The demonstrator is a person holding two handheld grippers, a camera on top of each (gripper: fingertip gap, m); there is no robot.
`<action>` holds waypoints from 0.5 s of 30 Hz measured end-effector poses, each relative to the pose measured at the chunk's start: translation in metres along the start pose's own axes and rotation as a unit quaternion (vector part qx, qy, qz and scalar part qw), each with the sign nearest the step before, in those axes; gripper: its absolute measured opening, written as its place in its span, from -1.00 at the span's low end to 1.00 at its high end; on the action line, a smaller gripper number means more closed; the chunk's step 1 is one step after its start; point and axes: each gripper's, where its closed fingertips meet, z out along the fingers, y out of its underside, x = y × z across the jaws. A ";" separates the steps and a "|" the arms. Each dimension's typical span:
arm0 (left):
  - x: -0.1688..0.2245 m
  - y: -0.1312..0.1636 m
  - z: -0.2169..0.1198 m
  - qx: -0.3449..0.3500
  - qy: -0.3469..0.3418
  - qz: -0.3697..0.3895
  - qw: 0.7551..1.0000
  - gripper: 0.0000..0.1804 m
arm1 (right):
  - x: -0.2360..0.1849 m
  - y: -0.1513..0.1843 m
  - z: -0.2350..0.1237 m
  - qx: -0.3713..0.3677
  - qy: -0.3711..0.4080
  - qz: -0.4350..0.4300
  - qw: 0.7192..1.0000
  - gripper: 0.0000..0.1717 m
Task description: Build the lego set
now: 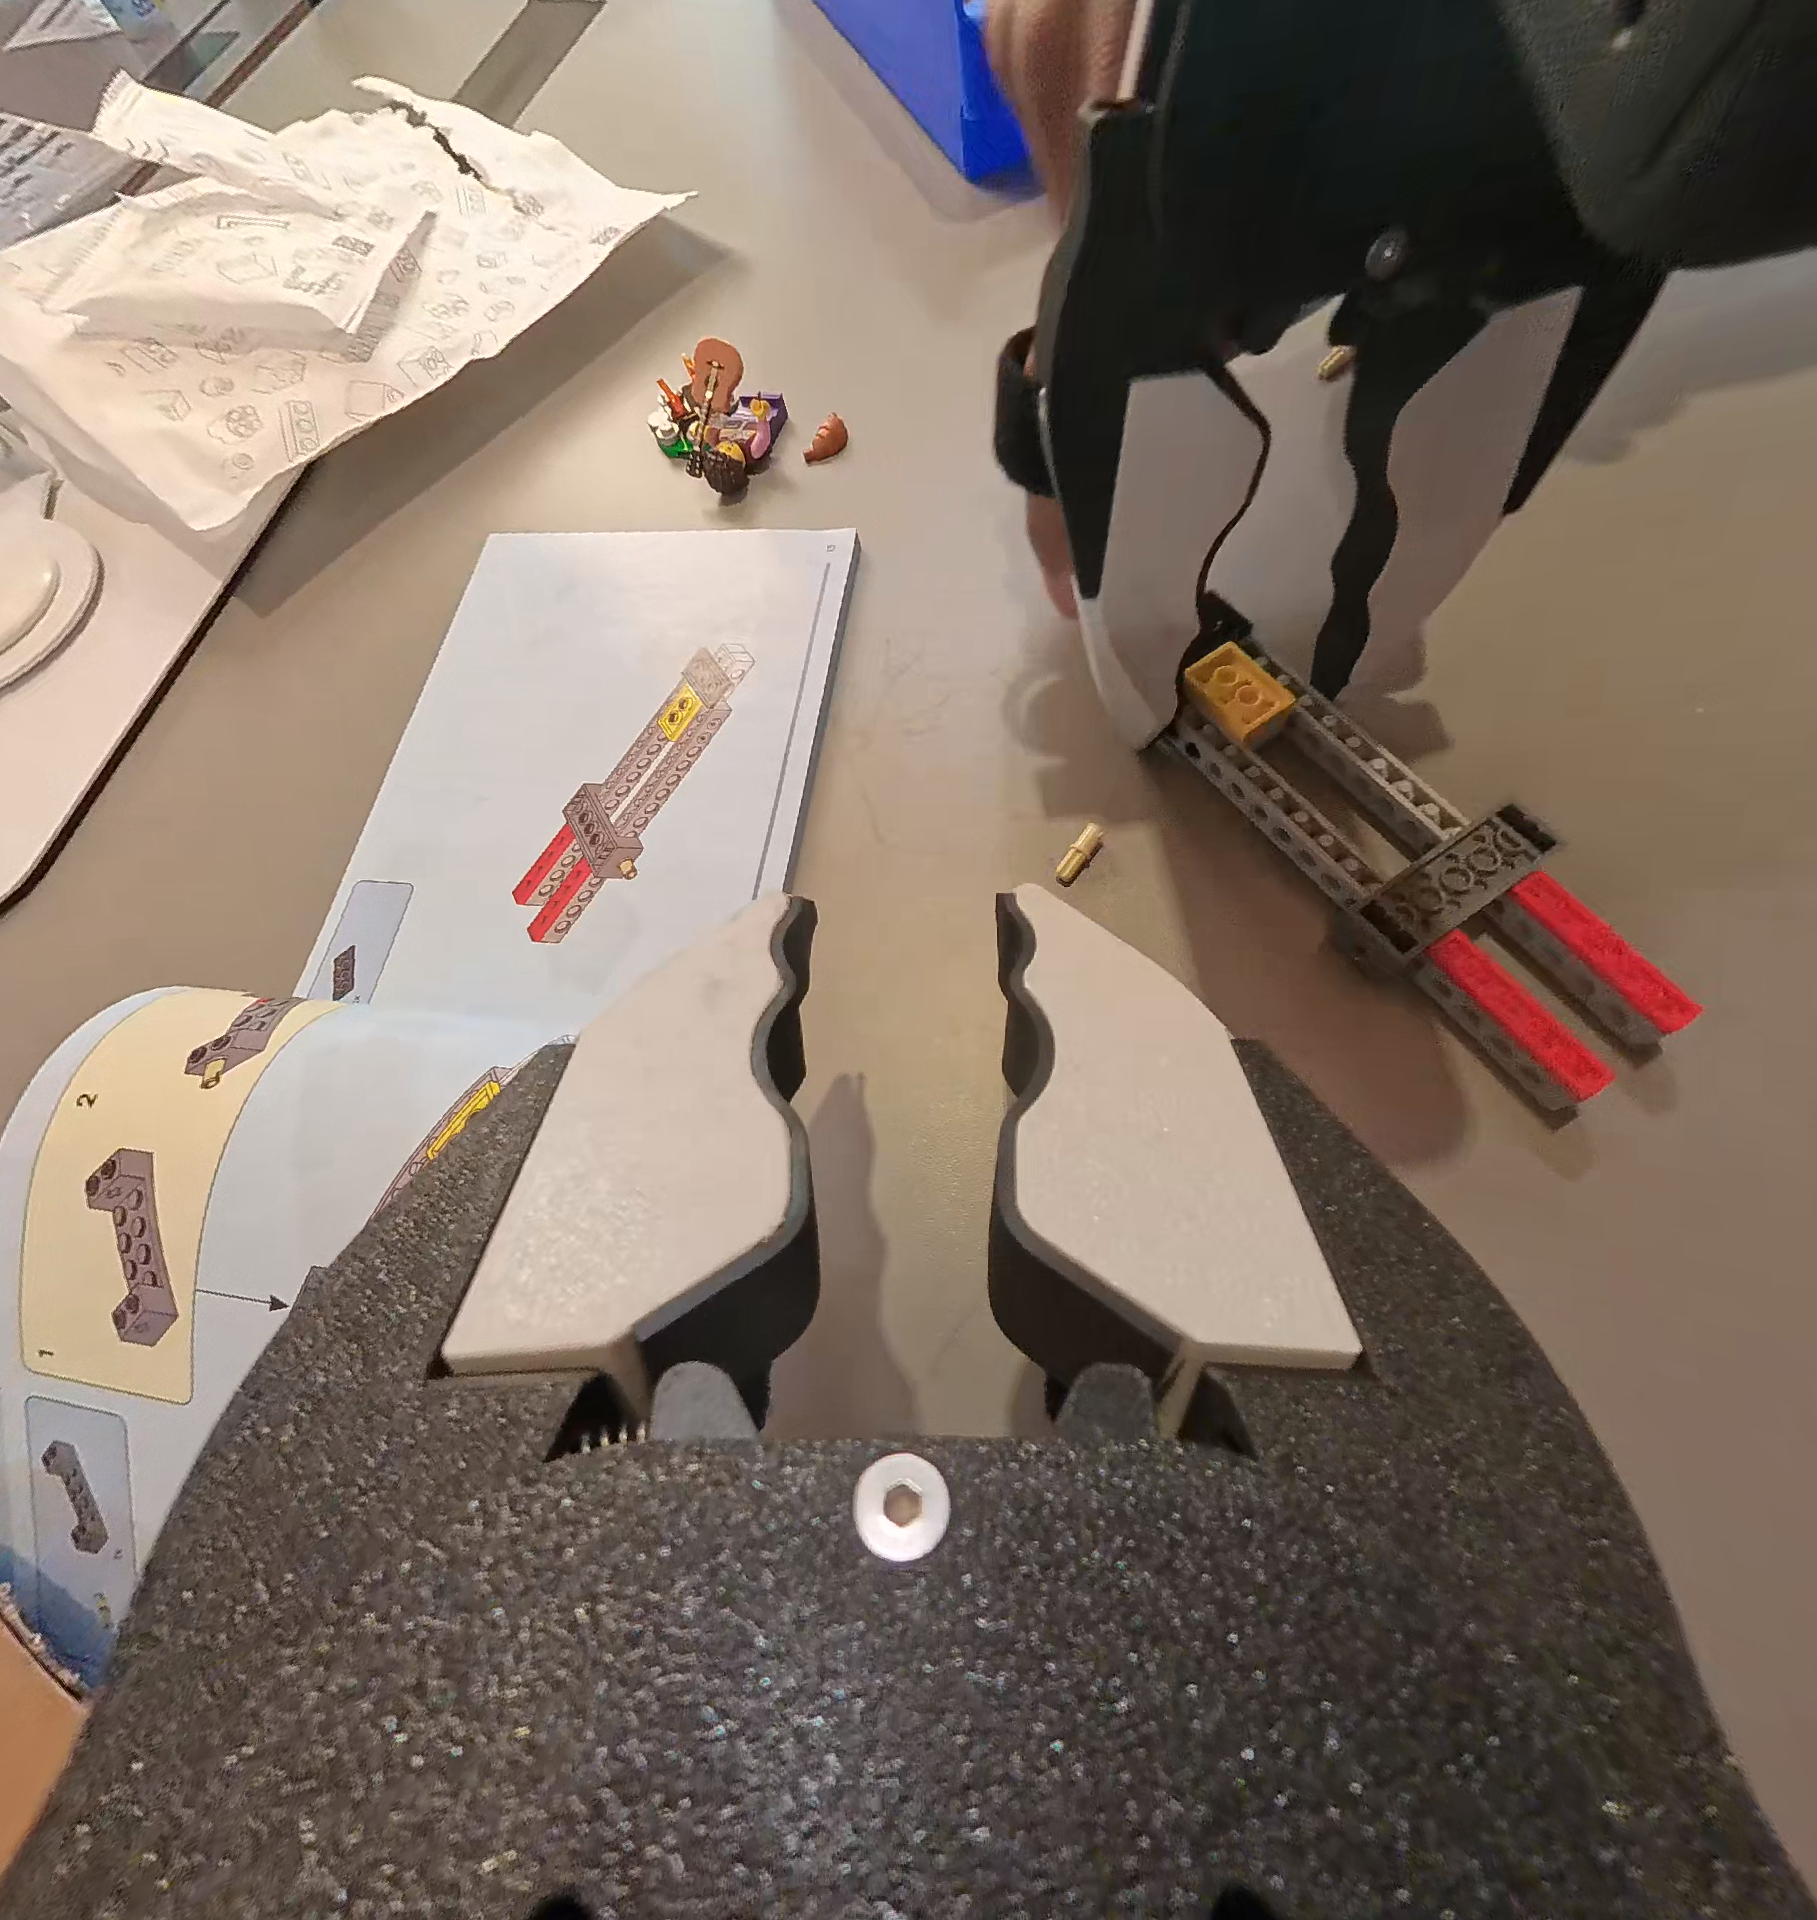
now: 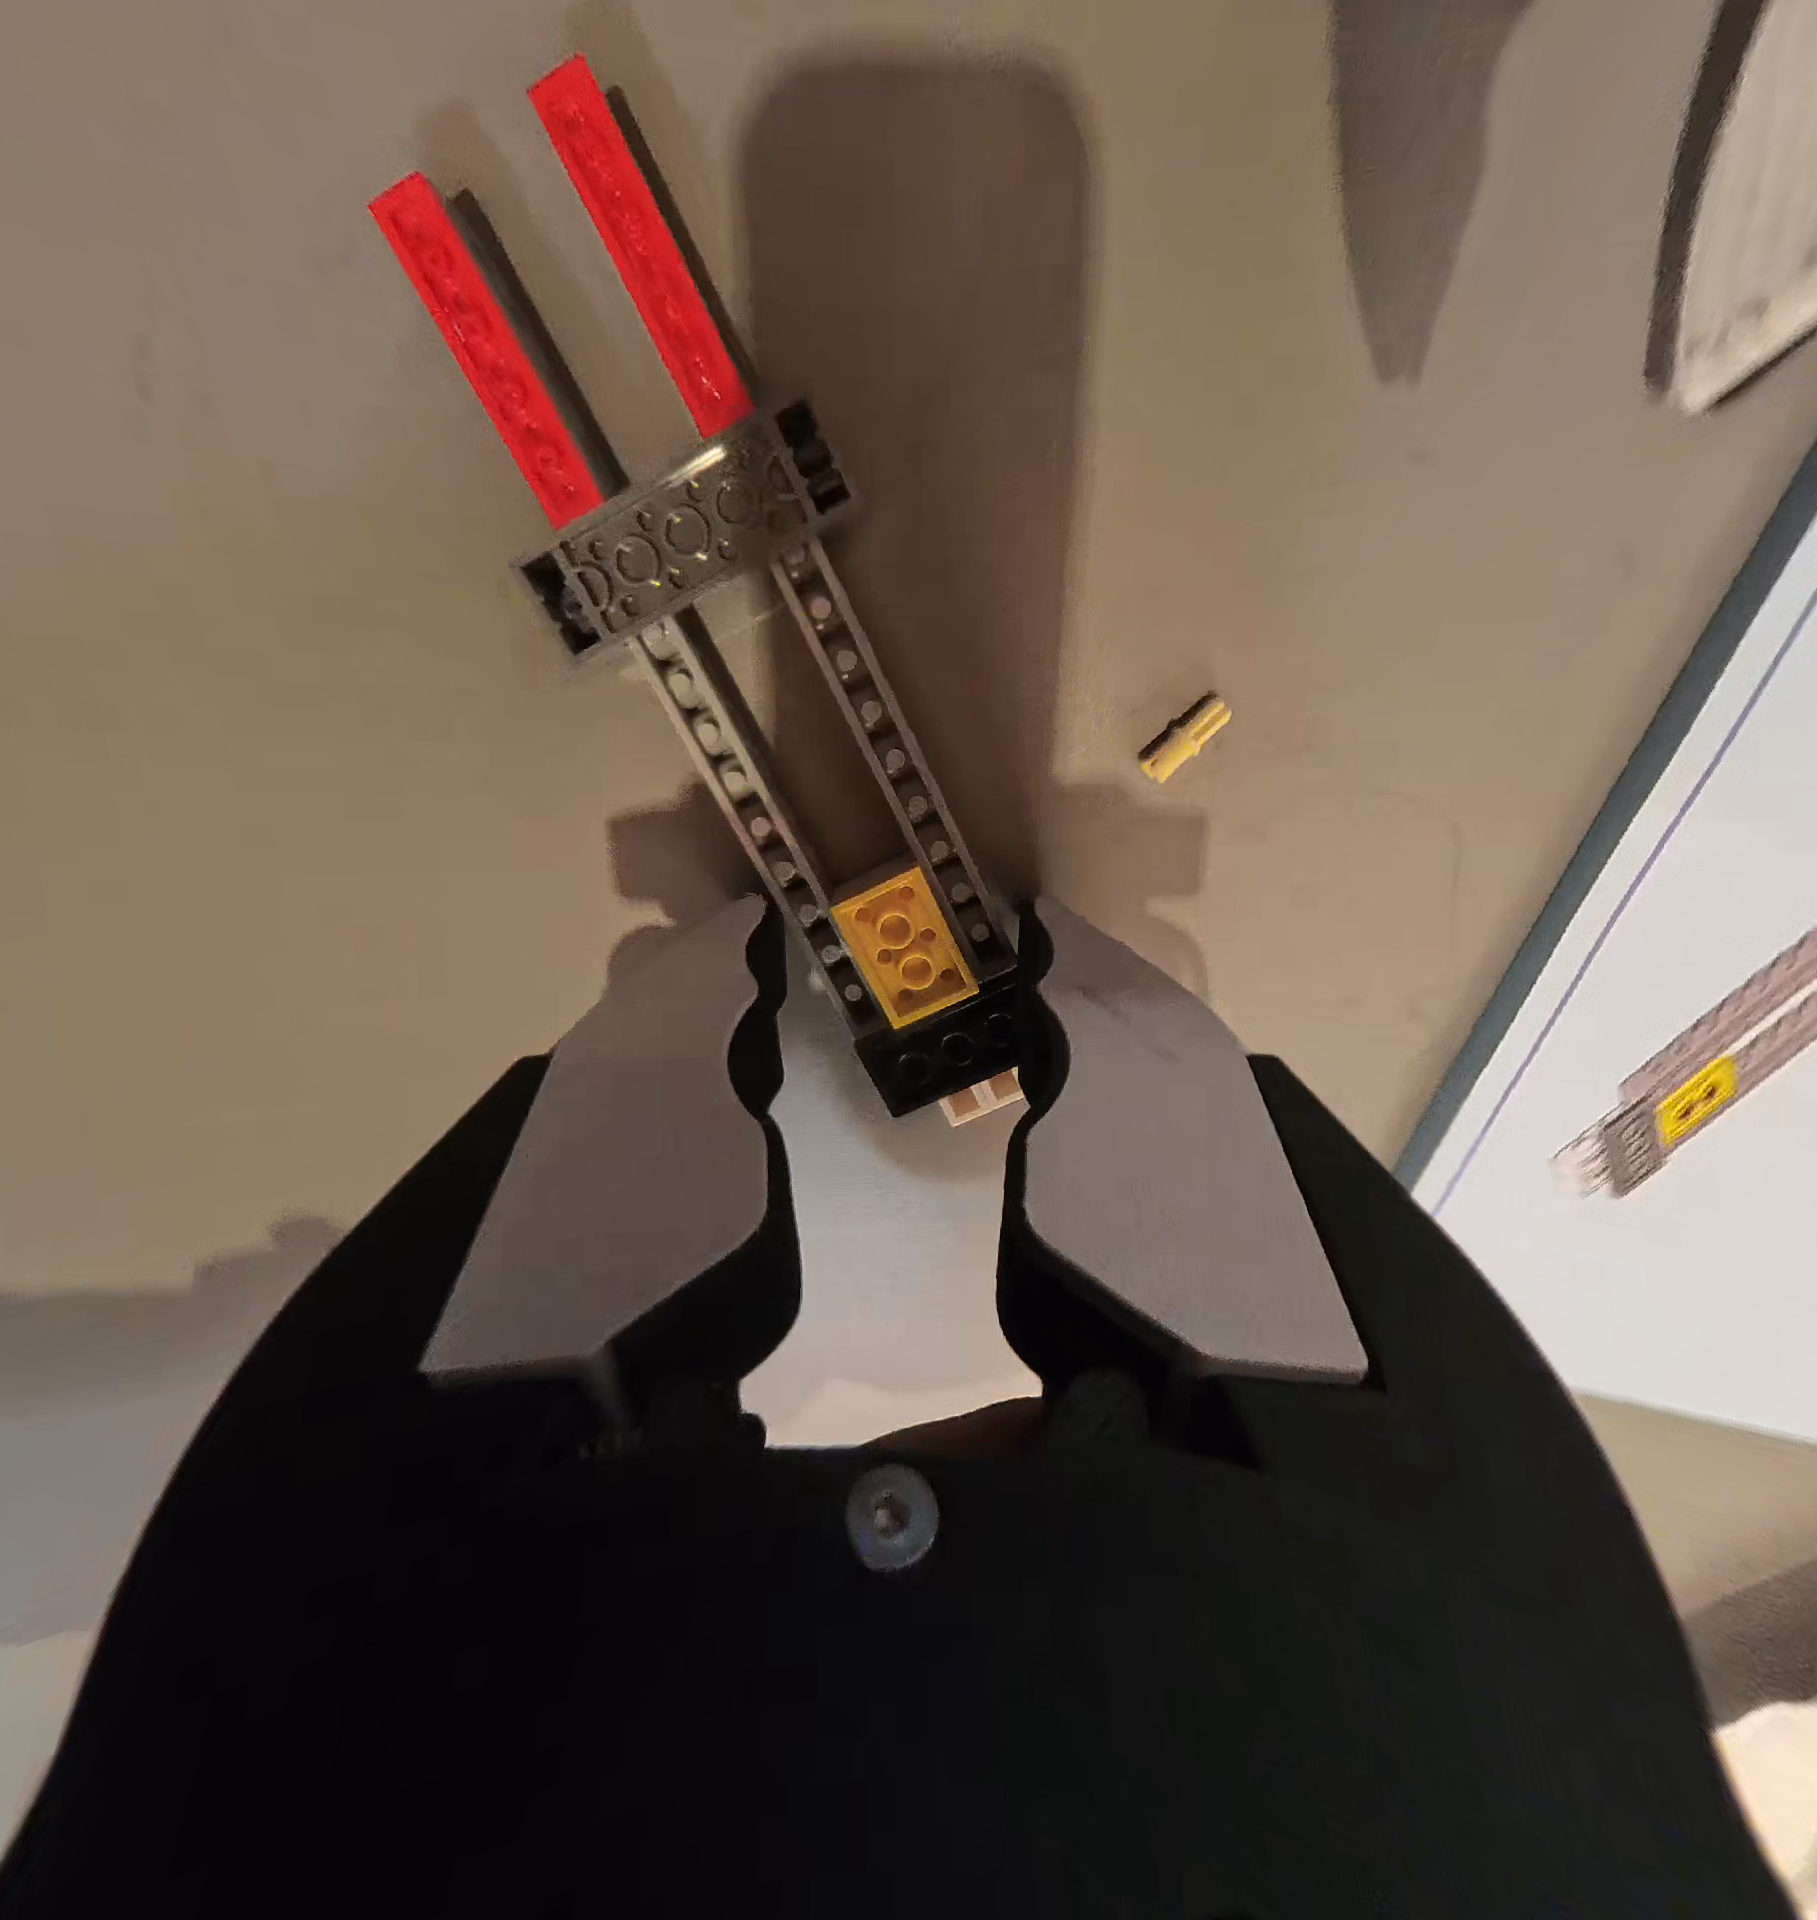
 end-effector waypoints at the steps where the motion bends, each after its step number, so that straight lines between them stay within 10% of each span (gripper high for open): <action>1: 0.000 0.000 0.000 -0.001 0.000 0.000 1.000 -0.62 | -0.004 0.000 0.000 0.001 0.002 0.023 1.000 -0.50; 15: 0.008 0.002 0.006 -0.006 0.018 0.000 1.000 -0.62 | -0.017 -0.009 0.002 0.039 -0.005 -0.037 0.999 -0.51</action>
